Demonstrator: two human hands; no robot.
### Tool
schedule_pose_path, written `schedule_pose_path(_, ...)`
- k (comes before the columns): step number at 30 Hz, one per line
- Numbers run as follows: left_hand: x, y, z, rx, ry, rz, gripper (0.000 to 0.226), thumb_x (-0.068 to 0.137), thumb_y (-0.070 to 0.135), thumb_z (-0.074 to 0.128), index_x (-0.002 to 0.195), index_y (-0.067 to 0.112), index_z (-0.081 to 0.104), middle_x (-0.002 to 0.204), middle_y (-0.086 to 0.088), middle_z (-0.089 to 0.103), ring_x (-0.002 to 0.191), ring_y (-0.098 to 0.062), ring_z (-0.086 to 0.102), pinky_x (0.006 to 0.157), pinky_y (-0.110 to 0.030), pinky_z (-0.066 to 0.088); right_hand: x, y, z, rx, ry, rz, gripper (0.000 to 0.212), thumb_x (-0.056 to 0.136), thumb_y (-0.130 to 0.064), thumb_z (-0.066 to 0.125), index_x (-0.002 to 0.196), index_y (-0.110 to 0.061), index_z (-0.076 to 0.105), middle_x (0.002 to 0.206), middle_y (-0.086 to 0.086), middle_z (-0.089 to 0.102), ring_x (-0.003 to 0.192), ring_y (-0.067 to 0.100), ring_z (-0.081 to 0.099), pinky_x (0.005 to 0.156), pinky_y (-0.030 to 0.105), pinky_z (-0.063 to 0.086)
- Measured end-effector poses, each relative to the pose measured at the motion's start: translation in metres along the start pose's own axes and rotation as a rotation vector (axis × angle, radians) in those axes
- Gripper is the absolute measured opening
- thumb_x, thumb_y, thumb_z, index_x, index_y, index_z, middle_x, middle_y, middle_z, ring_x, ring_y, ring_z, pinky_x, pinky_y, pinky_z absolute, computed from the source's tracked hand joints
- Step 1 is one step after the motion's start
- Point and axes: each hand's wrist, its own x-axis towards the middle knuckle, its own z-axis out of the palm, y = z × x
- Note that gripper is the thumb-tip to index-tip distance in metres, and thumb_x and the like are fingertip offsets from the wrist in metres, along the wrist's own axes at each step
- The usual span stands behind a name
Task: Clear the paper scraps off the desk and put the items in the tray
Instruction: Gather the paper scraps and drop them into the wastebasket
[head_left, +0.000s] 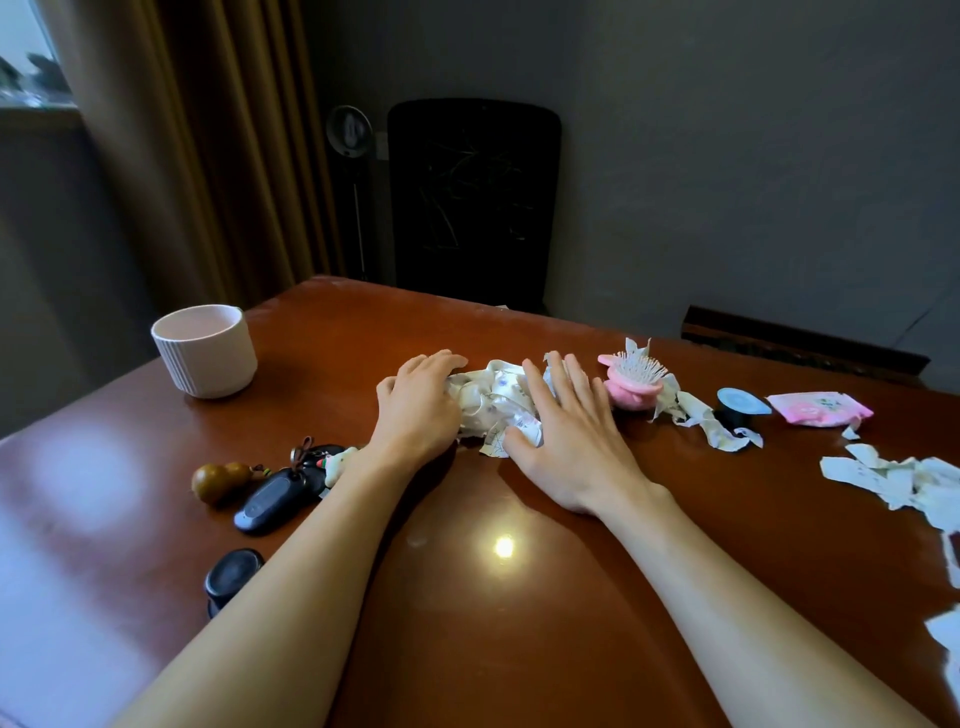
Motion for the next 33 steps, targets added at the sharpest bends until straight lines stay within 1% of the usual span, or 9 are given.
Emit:
schedule_pose_path(6,-0.002,-0.001,0.000,0.057,0.002,-0.001,0.049,0.088,0.005,0.039,0.132,0.019,0.055,0.149,-0.001,0.046,0.136,-0.024,0.038,0.112,-0.042,0.019,0.001,0.001,0.000,0.049,-0.038,0.033,0.077,0.089,-0.060,0.027,0.156,-0.026,0.009,0.160,-0.002,0.021,0.149,0.020,0.009,0.122,0.046,0.007)
schedule_pose_path(12,-0.002,-0.002,-0.001,0.104,0.043,-0.045,0.041,0.090,0.010,0.043,0.128,0.021,0.055,0.134,-0.004,0.048,0.123,-0.027,0.035,0.104,-0.040,0.025,-0.002,-0.003,-0.001,0.016,0.101,0.029,0.070,0.087,-0.058,0.037,0.148,-0.027,0.023,0.138,-0.002,0.036,0.127,0.024,0.031,0.113,0.039,0.027)
schedule_pose_path(14,-0.002,0.000,-0.001,0.115,0.054,-0.070,0.038,0.092,0.012,0.042,0.126,0.023,0.055,0.130,-0.004,0.047,0.120,-0.027,0.034,0.102,-0.040,0.024,-0.003,-0.003,0.000,-0.009,0.142,0.019,0.072,0.086,-0.059,0.038,0.147,-0.025,0.023,0.137,0.000,0.032,0.127,0.023,0.027,0.113,0.041,0.027)
schedule_pose_path(17,-0.004,0.002,-0.002,0.111,0.068,-0.094,0.034,0.096,0.018,0.042,0.126,0.025,0.055,0.128,-0.004,0.048,0.120,-0.026,0.035,0.102,-0.042,0.023,-0.003,-0.002,0.000,-0.042,0.159,0.011,0.077,0.087,-0.058,0.039,0.152,-0.022,0.015,0.154,0.006,0.015,0.144,0.026,0.004,0.120,0.050,0.011)
schedule_pose_path(20,-0.006,0.003,-0.003,0.100,0.069,-0.105,0.033,0.096,0.018,0.042,0.126,0.023,0.055,0.127,-0.006,0.048,0.119,-0.027,0.037,0.101,-0.042,0.025,0.000,0.001,0.003,-0.016,0.069,0.013,0.083,0.091,-0.058,0.035,0.156,-0.021,0.001,0.164,0.004,-0.008,0.149,0.020,-0.020,0.121,0.048,-0.004)
schedule_pose_path(22,-0.009,0.004,-0.003,0.081,0.075,-0.106,0.033,0.096,0.017,0.041,0.125,0.022,0.055,0.126,-0.006,0.049,0.117,-0.027,0.039,0.100,-0.042,0.026,0.001,0.002,0.004,0.019,0.006,0.031,0.083,0.092,-0.058,0.033,0.157,-0.019,-0.002,0.164,0.004,-0.010,0.149,0.017,-0.019,0.122,0.044,-0.006)
schedule_pose_path(27,-0.014,0.006,-0.005,0.051,0.071,-0.128,0.033,0.096,0.014,0.041,0.127,0.019,0.052,0.129,-0.008,0.048,0.119,-0.027,0.038,0.100,-0.040,0.027,0.000,0.000,0.001,0.065,0.012,0.043,0.080,0.090,-0.059,0.034,0.155,-0.020,0.012,0.159,0.001,0.024,0.148,0.020,0.016,0.121,0.043,0.015)
schedule_pose_path(30,-0.017,0.006,-0.007,0.024,0.059,-0.138,0.040,0.094,0.008,0.041,0.133,0.016,0.047,0.133,-0.009,0.046,0.121,-0.028,0.037,0.101,-0.038,0.029,-0.002,-0.001,-0.001,0.035,0.034,0.061,0.074,0.090,-0.058,0.036,0.152,-0.020,0.022,0.147,0.001,0.035,0.137,0.022,0.030,0.115,0.039,0.024)
schedule_pose_path(33,-0.021,0.009,-0.008,0.011,0.061,-0.143,0.037,0.094,0.008,0.042,0.131,0.012,0.043,0.131,-0.011,0.046,0.118,-0.029,0.039,0.098,-0.038,0.032,-0.002,-0.002,0.002,-0.036,0.086,0.064,0.060,0.090,-0.057,0.036,0.138,-0.021,0.040,0.128,-0.001,0.044,0.118,0.022,0.038,0.106,0.038,0.031)
